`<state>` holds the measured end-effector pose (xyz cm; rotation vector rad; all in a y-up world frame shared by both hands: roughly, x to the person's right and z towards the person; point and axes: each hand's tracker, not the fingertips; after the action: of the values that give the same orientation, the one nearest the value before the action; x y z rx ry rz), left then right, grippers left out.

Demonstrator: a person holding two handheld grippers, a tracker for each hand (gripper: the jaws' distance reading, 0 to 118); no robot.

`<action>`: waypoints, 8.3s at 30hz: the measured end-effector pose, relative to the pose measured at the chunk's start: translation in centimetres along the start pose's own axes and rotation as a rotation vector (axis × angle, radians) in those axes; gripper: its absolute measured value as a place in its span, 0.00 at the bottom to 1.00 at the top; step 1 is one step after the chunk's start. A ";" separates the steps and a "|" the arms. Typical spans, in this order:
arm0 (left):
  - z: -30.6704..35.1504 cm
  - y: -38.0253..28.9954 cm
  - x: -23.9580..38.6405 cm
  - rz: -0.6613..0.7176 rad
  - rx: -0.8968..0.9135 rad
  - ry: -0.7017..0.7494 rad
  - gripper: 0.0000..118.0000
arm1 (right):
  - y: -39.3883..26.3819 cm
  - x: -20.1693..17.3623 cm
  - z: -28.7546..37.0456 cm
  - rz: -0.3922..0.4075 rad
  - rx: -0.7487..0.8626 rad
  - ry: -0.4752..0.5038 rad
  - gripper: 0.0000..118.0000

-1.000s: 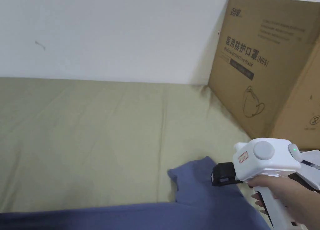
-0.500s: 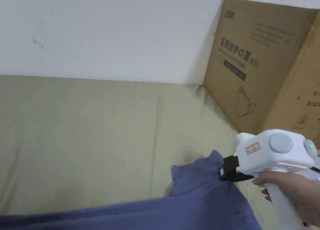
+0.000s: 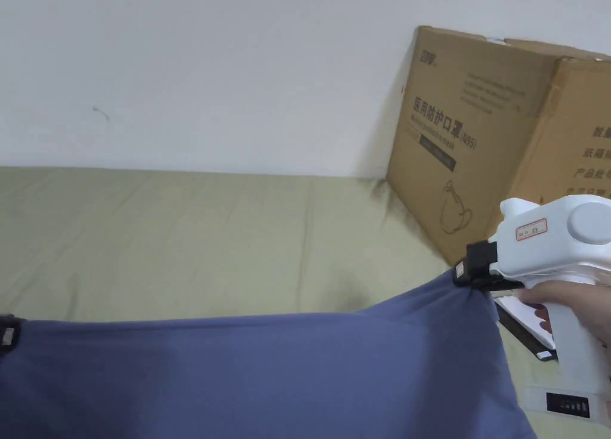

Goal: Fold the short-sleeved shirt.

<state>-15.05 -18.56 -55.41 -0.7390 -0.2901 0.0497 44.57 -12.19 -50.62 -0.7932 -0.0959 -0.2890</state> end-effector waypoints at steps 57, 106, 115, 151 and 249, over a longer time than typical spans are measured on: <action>23.0 -16.6 14.6 -0.019 0.745 0.089 0.10 | -30.2 -14.6 21.3 0.289 0.981 -0.134 0.00; -4.4 -17.2 -8.8 0.681 -0.381 -0.755 1.00 | -28.2 -15.5 11.4 0.340 0.456 0.004 0.00; -4.0 -17.0 -5.8 0.486 -0.413 -0.442 0.04 | -28.5 -15.5 11.5 0.384 0.415 0.024 0.00; -0.6 -9.6 14.7 0.390 -0.357 -0.519 0.98 | -28.9 -6.5 14.2 0.195 0.346 0.048 0.00; -4.1 -11.1 21.9 0.257 -0.678 -0.574 1.00 | -28.3 -5.5 14.4 0.104 0.300 0.046 0.00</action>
<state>6.47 -26.23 -45.53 -1.4325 -0.7790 0.4278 31.38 -19.51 -22.13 -0.4917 -0.0528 -0.1881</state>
